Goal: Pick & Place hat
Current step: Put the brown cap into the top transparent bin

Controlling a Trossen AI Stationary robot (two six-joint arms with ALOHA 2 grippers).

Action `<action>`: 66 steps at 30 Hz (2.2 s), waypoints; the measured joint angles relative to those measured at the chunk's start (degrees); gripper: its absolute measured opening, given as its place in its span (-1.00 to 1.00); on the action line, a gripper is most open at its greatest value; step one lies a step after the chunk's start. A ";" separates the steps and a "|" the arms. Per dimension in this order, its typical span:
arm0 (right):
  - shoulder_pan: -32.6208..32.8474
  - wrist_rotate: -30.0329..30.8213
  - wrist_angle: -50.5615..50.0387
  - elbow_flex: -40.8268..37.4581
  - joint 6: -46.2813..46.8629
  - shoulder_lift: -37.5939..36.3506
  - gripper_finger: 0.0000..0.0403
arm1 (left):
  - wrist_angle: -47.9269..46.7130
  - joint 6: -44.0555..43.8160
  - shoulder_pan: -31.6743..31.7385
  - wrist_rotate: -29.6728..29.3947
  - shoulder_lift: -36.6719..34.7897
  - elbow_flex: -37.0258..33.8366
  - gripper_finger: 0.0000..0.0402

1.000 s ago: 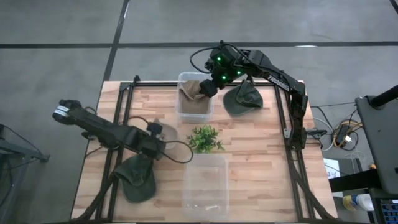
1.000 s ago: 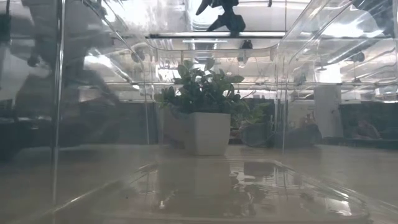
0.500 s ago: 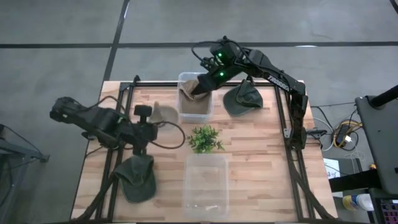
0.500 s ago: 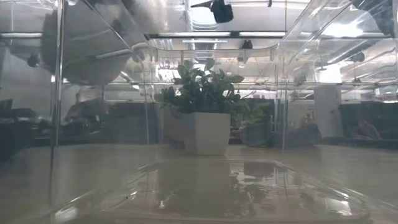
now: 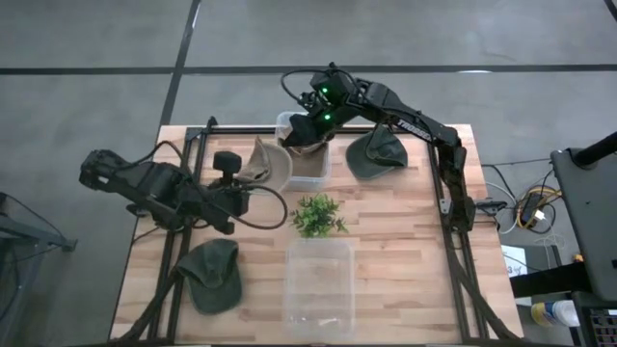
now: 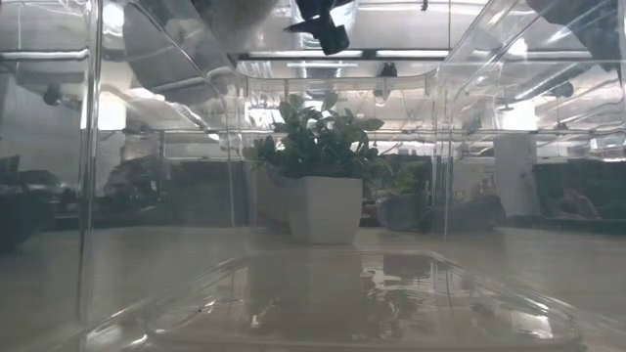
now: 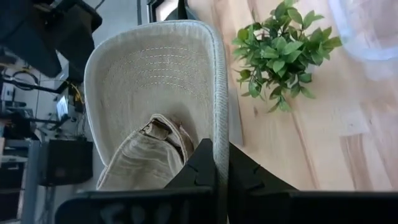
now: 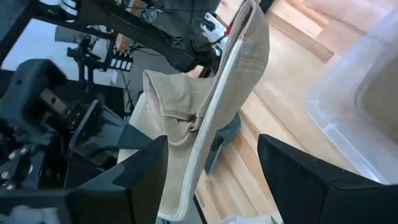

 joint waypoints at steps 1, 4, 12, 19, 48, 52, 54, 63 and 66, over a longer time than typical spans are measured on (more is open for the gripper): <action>0.03 -0.35 0.37 0.01 0.49 0.18 0.20 | 0.01 0.51 0.00 0.00 0.09 -0.18 -0.98; 0.25 -1.18 0.39 0.01 0.87 0.26 0.20 | 0.34 1.15 0.00 -0.46 0.12 -0.31 -0.98; 1.23 -1.15 0.43 -1.42 0.30 0.26 0.10 | 2.01 1.86 0.00 -1.18 0.38 -0.59 -0.98; 3.08 -1.49 0.35 -4.99 0.14 0.32 -0.21 | 3.45 4.11 0.00 -0.77 0.45 -0.96 -0.98; 1.89 4.98 2.46 -0.65 -0.81 -0.46 -0.95 | 6.46 -5.61 0.73 -11.30 -1.43 3.21 -0.33; 0.37 5.59 3.66 0.42 -0.71 -0.51 -0.95 | 6.49 -3.25 0.74 -15.76 -2.19 3.21 -0.25; -0.38 7.34 3.89 0.42 -0.73 -0.96 -0.96 | 6.49 -2.50 0.72 -18.77 -2.64 3.43 -0.24; -2.19 24.24 4.37 0.42 -2.41 -4.00 -0.96 | 8.33 -6.30 0.87 -25.24 -4.30 3.47 -0.23; -2.12 31.45 1.64 0.51 -3.76 -5.21 -0.95 | 8.42 -10.98 1.19 -25.31 -4.80 3.47 -0.23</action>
